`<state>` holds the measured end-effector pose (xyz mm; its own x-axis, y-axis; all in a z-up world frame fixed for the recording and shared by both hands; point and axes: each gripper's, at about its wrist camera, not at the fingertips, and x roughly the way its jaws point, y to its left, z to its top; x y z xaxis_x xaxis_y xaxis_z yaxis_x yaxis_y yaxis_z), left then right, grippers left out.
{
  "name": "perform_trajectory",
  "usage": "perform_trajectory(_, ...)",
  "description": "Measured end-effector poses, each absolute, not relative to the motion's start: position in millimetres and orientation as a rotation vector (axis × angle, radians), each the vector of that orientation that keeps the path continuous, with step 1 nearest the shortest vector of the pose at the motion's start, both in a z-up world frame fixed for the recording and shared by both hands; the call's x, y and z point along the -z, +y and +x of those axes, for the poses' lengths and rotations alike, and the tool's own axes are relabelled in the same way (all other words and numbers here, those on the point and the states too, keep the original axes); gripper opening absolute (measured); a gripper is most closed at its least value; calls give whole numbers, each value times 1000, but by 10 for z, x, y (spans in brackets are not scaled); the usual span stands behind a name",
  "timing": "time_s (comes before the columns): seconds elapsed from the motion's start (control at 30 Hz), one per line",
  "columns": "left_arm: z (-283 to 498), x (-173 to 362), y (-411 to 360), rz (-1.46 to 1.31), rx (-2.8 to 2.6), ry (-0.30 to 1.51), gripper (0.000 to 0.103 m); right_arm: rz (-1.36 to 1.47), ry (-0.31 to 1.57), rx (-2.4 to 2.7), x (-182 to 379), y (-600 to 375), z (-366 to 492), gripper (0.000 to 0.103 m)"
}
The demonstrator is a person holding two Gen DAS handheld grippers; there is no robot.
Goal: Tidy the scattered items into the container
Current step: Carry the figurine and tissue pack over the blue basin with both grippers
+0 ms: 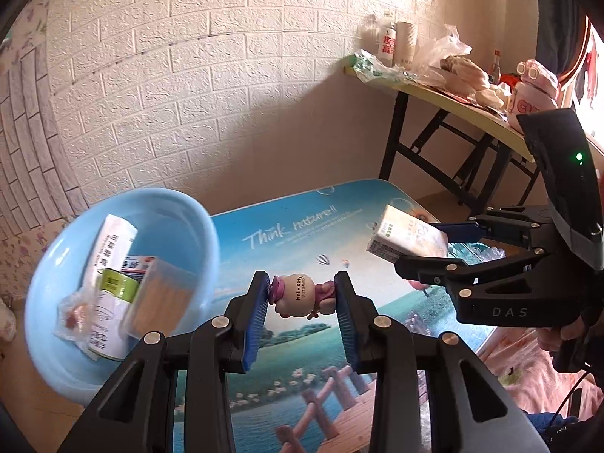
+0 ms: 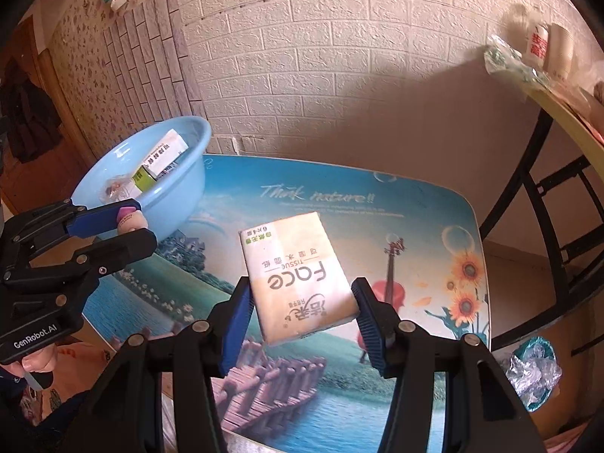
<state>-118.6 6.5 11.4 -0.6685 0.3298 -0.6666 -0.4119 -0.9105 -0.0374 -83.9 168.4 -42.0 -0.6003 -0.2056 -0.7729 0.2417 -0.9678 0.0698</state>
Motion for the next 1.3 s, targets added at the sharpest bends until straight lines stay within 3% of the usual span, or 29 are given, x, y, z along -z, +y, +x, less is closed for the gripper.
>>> perform_trajectory(0.53,-1183,-439,-603,-905,-2668,106,33,1147,74,2590,167,896,-1153,54)
perform_trajectory(1.3,-1400,-497,-1414,-947,-2846,-10,33,1099,169,2540,34,109,-1321,54)
